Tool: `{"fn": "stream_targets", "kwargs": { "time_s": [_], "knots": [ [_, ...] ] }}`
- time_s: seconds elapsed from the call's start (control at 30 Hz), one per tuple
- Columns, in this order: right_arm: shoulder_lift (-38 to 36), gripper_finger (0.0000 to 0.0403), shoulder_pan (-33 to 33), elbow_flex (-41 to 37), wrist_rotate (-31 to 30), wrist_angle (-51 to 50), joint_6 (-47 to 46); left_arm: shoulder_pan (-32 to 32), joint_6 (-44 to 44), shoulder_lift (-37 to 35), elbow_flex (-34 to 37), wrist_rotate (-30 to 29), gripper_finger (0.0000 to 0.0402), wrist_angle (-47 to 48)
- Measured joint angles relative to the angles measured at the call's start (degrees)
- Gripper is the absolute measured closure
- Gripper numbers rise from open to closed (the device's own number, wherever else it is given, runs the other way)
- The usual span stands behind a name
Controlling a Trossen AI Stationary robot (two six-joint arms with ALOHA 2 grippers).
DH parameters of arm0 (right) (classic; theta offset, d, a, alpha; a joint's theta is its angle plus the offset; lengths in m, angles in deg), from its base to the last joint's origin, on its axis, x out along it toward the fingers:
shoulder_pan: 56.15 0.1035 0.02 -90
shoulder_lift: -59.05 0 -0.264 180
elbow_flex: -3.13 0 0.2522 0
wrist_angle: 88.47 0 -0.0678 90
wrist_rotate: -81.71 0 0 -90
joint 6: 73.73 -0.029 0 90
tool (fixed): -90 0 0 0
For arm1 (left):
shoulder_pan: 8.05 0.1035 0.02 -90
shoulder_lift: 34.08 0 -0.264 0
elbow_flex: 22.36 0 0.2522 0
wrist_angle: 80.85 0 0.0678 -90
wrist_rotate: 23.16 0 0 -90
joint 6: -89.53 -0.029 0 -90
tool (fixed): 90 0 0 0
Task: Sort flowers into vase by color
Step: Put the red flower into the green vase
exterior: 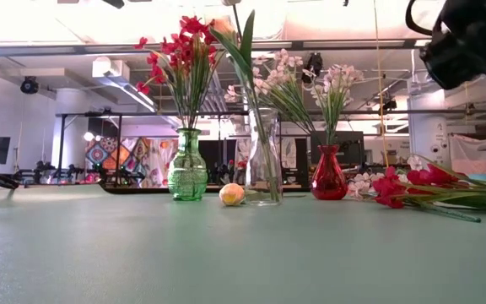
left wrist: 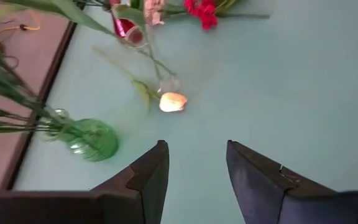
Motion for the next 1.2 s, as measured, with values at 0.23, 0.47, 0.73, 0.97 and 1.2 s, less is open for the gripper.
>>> {"fn": "stream_targets", "kwargs": {
  "time_s": [0.23,0.47,0.73,0.97,1.2],
  "knots": [
    [0.7,0.0129,0.1,0.0,-0.6,-8.0,-1.7,0.0,-0.2,-6.0,9.4,0.9,0.0271,-13.1],
    [6.2,0.0129,0.1,0.0,-5.3,-10.2,0.5,0.0,-0.5,-12.3,17.0,-1.5,0.0274,-24.3],
    [14.9,0.013,0.1,0.0,-4.5,-7.0,2.8,0.0,-0.5,-14.9,19.2,-7.0,0.0274,-26.1],
    [16.6,0.0194,0.1,0.3,-4.4,-6.5,2.3,0.0,-1.4,-14.7,19.3,-8.6,0.0274,-26.8],
    [16.0,0.0307,0.1,0.1,-4.5,-6.5,2.2,0.0,-1.8,-14.7,19.3,-8.8,0.0274,-27.2]
  ]
}}
